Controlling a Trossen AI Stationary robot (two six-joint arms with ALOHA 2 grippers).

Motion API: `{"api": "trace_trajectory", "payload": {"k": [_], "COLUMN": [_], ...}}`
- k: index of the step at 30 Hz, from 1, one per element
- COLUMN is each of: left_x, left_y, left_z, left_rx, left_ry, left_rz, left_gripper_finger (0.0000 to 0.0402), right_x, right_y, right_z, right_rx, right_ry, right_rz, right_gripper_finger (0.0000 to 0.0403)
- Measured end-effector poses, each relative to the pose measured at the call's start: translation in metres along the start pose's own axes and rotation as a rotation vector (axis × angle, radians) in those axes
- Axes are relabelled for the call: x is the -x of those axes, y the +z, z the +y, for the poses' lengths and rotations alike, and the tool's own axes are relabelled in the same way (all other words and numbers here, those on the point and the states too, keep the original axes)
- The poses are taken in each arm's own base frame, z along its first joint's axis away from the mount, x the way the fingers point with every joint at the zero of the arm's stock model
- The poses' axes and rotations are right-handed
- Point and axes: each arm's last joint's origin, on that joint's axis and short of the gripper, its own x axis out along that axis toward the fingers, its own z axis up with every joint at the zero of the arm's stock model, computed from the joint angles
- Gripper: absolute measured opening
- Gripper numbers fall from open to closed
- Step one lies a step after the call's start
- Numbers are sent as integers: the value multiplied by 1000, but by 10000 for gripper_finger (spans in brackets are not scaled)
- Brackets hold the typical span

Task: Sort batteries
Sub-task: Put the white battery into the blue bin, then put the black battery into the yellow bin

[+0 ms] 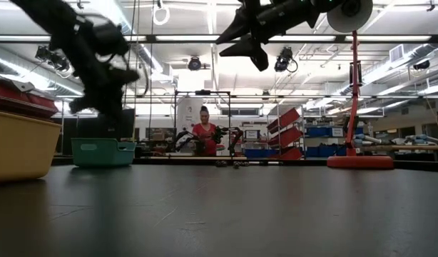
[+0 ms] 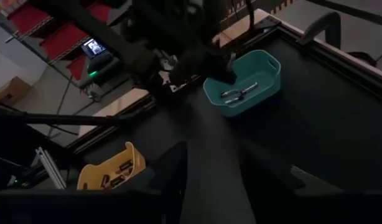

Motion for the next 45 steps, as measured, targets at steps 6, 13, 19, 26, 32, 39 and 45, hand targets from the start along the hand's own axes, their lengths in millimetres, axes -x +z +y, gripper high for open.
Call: {"api": "trace_trajectory", "payload": {"k": [6,13,19,26,32,39,45], "left_x": [-22,-16,4,22,27,27,28], "left_y": [-29,-19,11,32,34,30,33], "left_z": [29,22,7,-13,-23,-30,-33], "left_rx": [257,208,178,136,133,115,99], "left_ry": [162,118,67,-46,-120,-145,-175], "left_rz": [62,32,-81,-172,-154,-139,-175], "left_gripper_finger": [61,186,213,202,202,202,202], "right_x": [0,0,-3,-49,-71,-76,-80], "right_y": [0,-2,-10,-37,-64,-72,-74], "right_z": [1,0,-22,-84,-113,-118,-121], "right_rx": [2,-2,78,74,-77,-159,-156], "right_ry": [1,-22,-248,-387,-411,-502,-549], "right_rz": [1,14,78,226,348,348,354], "right_gripper_finger": [153,153,153,169,192,207,205]}}
